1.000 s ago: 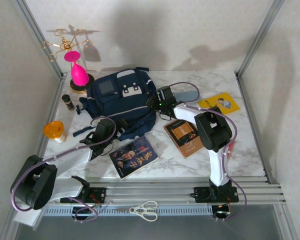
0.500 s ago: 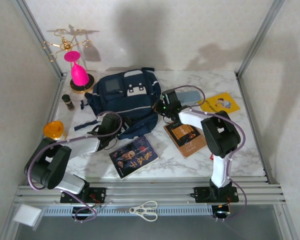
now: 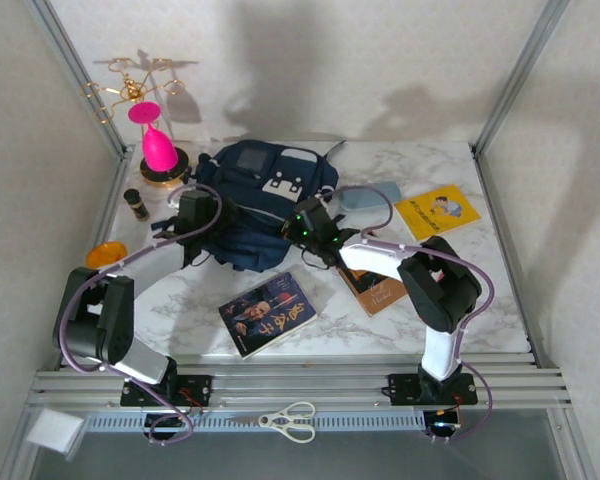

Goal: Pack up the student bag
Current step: Rotate the student bag at the top-center of the table.

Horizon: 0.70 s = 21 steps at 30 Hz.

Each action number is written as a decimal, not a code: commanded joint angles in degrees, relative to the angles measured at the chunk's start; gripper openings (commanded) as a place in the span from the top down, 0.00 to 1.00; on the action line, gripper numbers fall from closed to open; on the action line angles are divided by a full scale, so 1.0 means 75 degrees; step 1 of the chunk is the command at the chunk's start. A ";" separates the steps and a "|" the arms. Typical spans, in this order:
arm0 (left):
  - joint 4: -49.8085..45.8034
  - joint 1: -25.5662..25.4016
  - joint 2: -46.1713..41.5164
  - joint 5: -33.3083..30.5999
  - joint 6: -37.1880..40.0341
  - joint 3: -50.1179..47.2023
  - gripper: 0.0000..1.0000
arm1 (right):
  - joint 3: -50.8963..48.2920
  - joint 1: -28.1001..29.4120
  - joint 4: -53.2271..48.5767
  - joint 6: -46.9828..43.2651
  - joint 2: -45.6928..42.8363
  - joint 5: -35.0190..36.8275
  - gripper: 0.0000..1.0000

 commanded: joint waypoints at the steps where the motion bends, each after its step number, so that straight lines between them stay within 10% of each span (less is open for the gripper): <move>1: -0.0429 -0.0165 -0.0703 0.0427 0.0002 -0.0060 0.01 | 0.0410 0.0853 0.0145 0.0510 -0.0510 -0.0725 0.96; 11: -0.0553 0.0086 -0.1972 0.0519 0.0261 -0.1222 0.01 | 0.0026 0.1893 0.0847 0.0922 -0.0293 -0.0111 0.86; 21: -0.1730 0.0570 -0.2011 -0.0695 0.0705 -0.0493 0.01 | -0.0380 0.1937 -0.0048 0.0020 -0.1443 0.0426 0.39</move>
